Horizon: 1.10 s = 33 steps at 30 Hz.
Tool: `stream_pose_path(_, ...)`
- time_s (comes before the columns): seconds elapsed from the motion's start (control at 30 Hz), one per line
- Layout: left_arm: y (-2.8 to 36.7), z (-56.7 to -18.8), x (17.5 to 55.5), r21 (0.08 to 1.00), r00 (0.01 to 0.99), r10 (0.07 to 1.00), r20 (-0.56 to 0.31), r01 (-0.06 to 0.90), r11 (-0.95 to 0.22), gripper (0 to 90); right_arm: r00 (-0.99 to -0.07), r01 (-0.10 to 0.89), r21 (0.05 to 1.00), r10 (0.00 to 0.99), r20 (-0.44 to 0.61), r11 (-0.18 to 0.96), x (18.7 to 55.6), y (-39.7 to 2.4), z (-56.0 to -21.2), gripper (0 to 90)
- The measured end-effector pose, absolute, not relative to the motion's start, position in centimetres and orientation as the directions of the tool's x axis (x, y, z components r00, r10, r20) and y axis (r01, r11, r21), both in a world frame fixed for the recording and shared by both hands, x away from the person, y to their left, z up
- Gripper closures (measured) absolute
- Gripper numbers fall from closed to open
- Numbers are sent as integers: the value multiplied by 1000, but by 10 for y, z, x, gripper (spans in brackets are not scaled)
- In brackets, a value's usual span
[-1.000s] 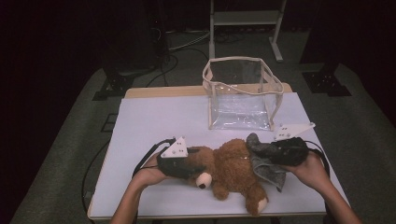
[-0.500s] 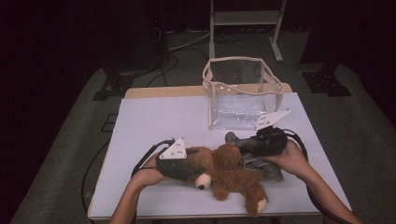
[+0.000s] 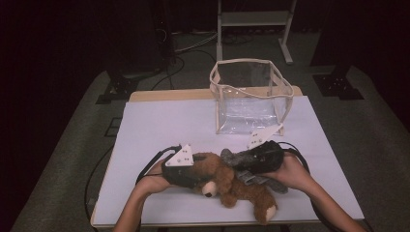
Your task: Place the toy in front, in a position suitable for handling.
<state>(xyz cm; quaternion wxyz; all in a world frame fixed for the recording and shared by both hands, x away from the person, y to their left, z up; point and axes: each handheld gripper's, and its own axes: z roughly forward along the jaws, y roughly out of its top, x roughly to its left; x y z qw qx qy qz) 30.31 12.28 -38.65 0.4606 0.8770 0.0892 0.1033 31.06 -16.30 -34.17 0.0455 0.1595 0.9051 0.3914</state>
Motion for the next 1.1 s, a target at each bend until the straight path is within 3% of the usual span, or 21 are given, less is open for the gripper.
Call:
stream_pose_path(0.23, 123, -387, 302, 825, 964, 243, 106, 52, -562, 416, -882, 356, 731, 468, 57, 582, 303, -229, -351, 711)
stream_pose_path(0.57, 124, -386, 301, 824, 965, 237, 113, 42, -565, 415, -814, 458, 756, 563, 146, 468, 280, -289, -372, 710)
stream_pose_path(0.77, 123, -386, 301, 818, 965, 234, 120, 37, -573, 415, -822, 440, 771, 552, 140, 460, 282, -287, -363, 709)
stream_pose_path(1.1, 123, -386, 301, 818, 965, 231, 122, 33, -574, 412, -876, 369, 783, 470, 113, 501, 311, -236, -350, 709)
